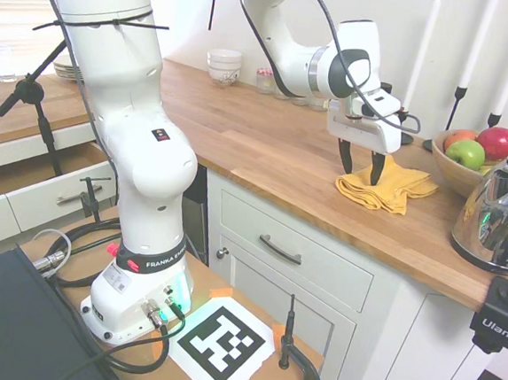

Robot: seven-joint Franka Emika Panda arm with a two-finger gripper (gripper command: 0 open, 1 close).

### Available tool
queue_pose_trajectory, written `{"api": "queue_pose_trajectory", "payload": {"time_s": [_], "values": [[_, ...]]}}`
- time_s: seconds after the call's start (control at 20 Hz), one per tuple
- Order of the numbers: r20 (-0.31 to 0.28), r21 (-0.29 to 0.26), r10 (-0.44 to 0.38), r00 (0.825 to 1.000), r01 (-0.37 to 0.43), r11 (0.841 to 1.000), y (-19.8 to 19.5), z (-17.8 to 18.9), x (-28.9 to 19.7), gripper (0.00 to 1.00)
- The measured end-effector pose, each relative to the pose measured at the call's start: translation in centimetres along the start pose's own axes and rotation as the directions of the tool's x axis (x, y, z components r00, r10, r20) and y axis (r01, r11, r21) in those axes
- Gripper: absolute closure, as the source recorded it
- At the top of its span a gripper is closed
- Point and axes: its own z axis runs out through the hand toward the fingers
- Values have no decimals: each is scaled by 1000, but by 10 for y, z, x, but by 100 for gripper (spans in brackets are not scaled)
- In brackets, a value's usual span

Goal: Wipe the counter

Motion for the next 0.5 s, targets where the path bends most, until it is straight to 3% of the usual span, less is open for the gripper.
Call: {"api": "queue_pose_trajectory", "payload": {"time_s": [0.5], "values": [[13, -5, 49, 999, -49, 999, -1, 24, 24, 0]]}}
